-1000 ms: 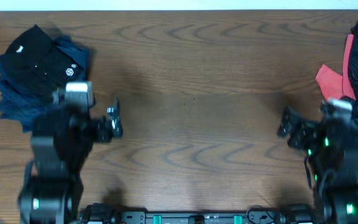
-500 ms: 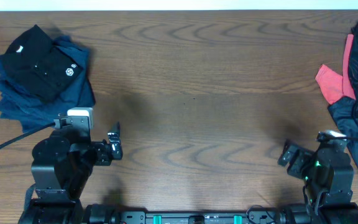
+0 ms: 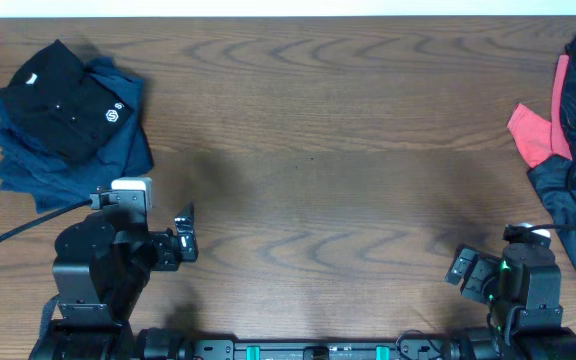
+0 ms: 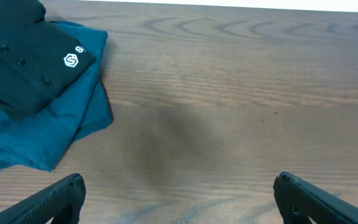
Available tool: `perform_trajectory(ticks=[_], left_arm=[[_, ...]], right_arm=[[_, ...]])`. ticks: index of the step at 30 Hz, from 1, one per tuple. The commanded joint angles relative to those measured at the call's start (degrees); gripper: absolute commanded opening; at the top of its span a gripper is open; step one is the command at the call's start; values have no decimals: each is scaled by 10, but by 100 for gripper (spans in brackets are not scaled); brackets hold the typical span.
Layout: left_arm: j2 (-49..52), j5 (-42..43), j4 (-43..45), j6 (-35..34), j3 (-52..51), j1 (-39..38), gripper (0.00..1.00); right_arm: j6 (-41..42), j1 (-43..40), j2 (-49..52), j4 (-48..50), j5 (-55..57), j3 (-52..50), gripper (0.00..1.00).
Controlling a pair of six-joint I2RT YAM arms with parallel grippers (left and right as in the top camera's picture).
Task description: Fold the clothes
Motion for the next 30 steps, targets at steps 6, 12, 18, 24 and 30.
perform_trajectory(ticks=[6,12,18,24,30], left_arm=[[-1,7,-1,4,-2,-1,98],[-1,7,-1,4,-2,-1,98],[-1,7,-1,4,-2,-1,98],[-1,7,-1,4,-2,-1,98],[-1,7,-1,4,-2,-1,98]], right_arm=[[7,-3,-13,-1,8,-3,99],[7,-3,-54,-3,8,-6,99],[17,-3,-121,5,-17,-40,99],[-38,-3,-197,89,-39,-113,99],[-185,-3,-246,267,-135,-204,99]])
